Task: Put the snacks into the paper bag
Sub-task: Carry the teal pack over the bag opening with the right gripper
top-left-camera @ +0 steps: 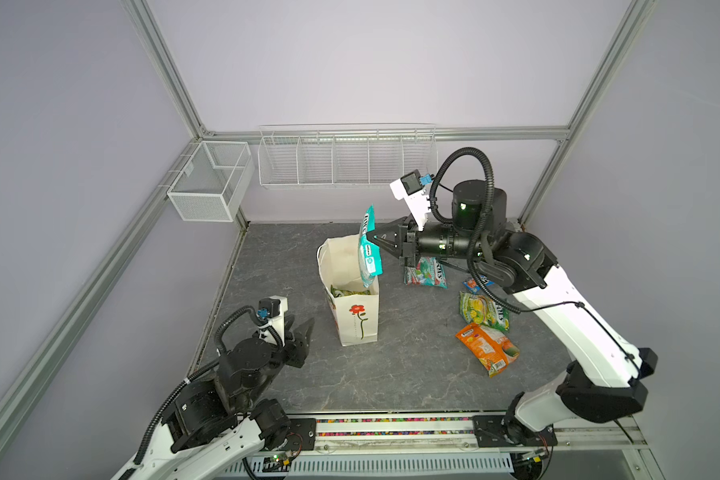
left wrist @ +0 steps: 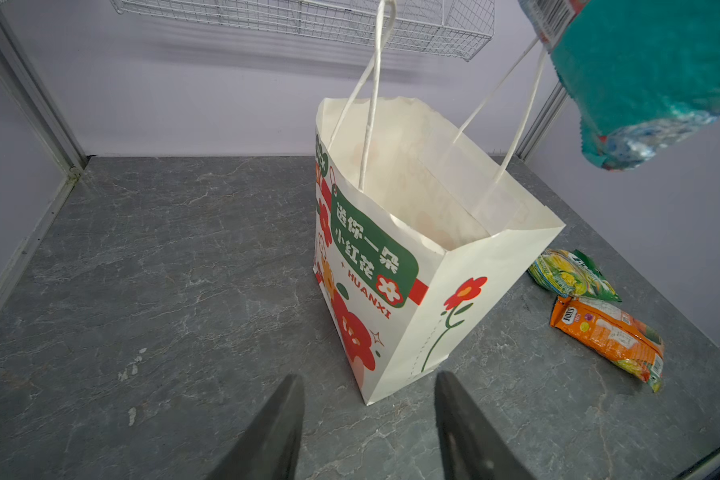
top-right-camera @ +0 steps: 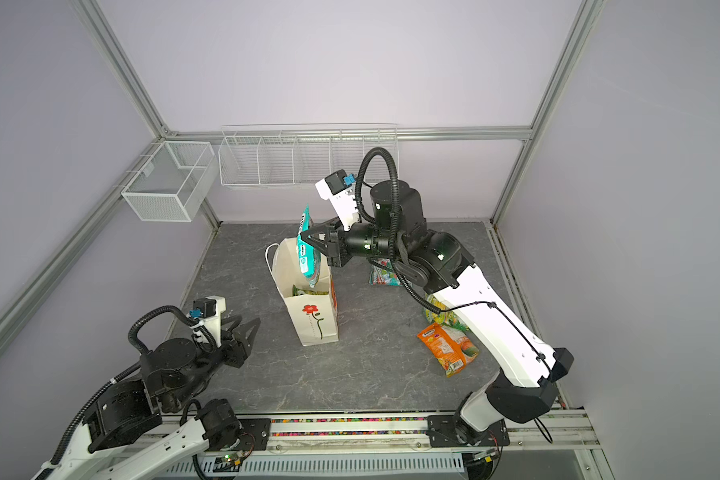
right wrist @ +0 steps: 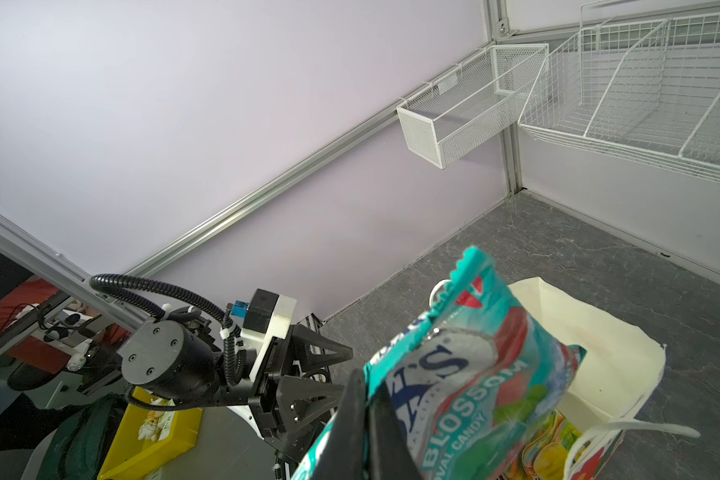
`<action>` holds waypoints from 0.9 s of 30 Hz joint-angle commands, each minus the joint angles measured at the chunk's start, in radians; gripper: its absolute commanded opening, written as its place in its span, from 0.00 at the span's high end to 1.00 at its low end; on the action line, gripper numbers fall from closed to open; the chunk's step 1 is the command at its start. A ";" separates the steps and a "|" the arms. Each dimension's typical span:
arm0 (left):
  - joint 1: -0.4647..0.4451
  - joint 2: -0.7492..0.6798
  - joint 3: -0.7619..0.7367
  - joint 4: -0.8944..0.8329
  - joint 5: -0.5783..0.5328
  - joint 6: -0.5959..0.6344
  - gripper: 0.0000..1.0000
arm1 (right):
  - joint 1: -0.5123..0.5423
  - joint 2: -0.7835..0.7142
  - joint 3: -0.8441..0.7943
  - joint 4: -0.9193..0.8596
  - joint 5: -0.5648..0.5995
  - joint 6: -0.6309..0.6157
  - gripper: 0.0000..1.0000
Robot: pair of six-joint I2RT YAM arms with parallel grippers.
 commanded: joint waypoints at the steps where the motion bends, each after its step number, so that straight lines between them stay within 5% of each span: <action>1: 0.006 -0.008 -0.009 -0.009 0.008 0.000 0.49 | 0.009 0.012 0.030 0.036 0.005 -0.027 0.93; 27: 0.006 -0.021 -0.011 -0.007 0.012 -0.001 0.49 | 0.008 0.121 0.072 0.023 0.024 -0.035 0.93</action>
